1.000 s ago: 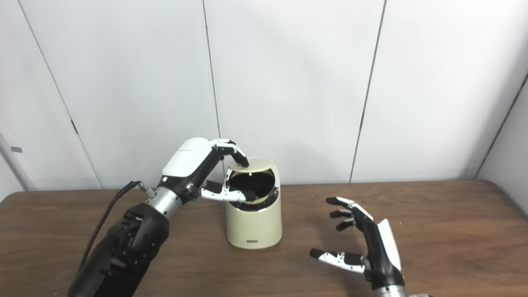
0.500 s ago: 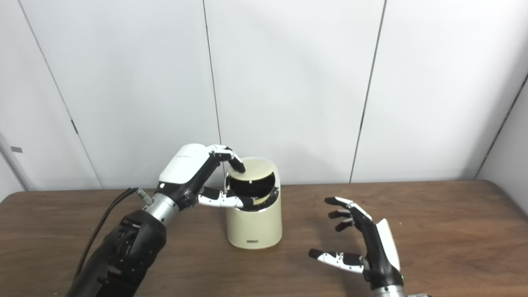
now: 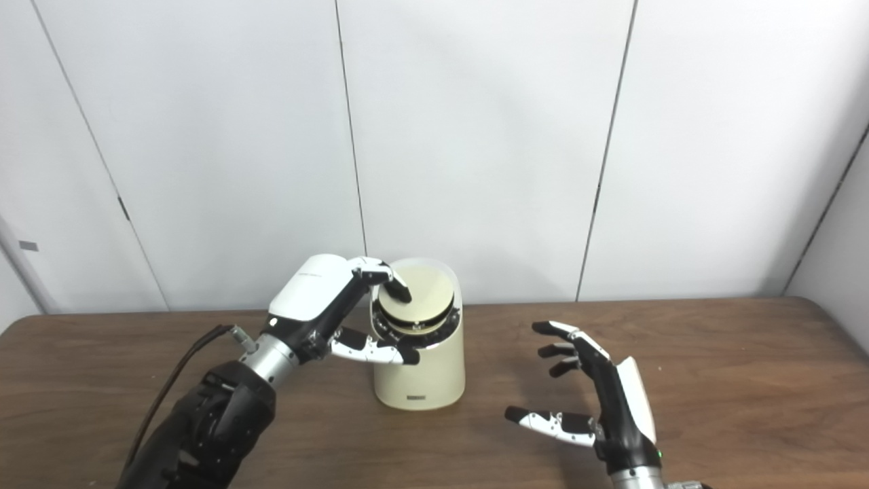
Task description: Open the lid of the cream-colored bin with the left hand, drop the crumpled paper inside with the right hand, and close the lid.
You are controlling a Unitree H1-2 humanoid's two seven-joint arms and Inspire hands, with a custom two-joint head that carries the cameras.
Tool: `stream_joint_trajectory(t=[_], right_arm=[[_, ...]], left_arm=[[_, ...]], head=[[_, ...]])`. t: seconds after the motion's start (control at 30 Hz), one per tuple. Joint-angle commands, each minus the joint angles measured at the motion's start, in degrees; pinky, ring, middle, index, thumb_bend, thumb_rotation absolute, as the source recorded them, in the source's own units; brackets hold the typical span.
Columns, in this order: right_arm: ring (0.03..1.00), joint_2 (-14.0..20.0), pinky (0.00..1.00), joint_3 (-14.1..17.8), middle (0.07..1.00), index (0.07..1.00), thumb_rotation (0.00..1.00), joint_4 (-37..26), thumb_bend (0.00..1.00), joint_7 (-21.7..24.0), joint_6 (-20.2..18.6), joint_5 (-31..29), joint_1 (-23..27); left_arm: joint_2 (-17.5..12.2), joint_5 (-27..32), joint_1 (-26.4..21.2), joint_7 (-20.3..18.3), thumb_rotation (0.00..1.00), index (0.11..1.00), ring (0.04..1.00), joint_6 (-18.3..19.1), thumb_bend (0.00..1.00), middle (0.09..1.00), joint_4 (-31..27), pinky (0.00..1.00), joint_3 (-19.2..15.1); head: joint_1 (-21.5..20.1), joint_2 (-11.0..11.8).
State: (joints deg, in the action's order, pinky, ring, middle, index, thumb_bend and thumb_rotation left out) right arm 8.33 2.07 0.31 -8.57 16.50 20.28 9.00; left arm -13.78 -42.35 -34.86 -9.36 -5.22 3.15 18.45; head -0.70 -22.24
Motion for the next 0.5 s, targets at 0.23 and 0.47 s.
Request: stream_joint_trajectory(t=[0.23,0.47], right_arm=[[0.65,-0.5,0.49,-0.29,0.752,0.711,0.0,-2.82,0.76,-0.29,0.25,-0.52,2.04],[0.652,-0.35,0.5,-0.28,0.753,0.715,0.0,-3.13,0.76,-0.17,0.2,-0.57,1.98]], left_arm=[[-0.49,0.35,-1.58,1.06,0.47,0.653,0.812,-2.37,0.89,0.662,0.74,0.65,0.16],[-0.37,0.23,-1.41,0.87,0.46,0.656,0.812,-2.73,0.89,0.668,0.93,0.67,0.34]], head=[[-0.53,-0.25],[-0.51,-0.69]])
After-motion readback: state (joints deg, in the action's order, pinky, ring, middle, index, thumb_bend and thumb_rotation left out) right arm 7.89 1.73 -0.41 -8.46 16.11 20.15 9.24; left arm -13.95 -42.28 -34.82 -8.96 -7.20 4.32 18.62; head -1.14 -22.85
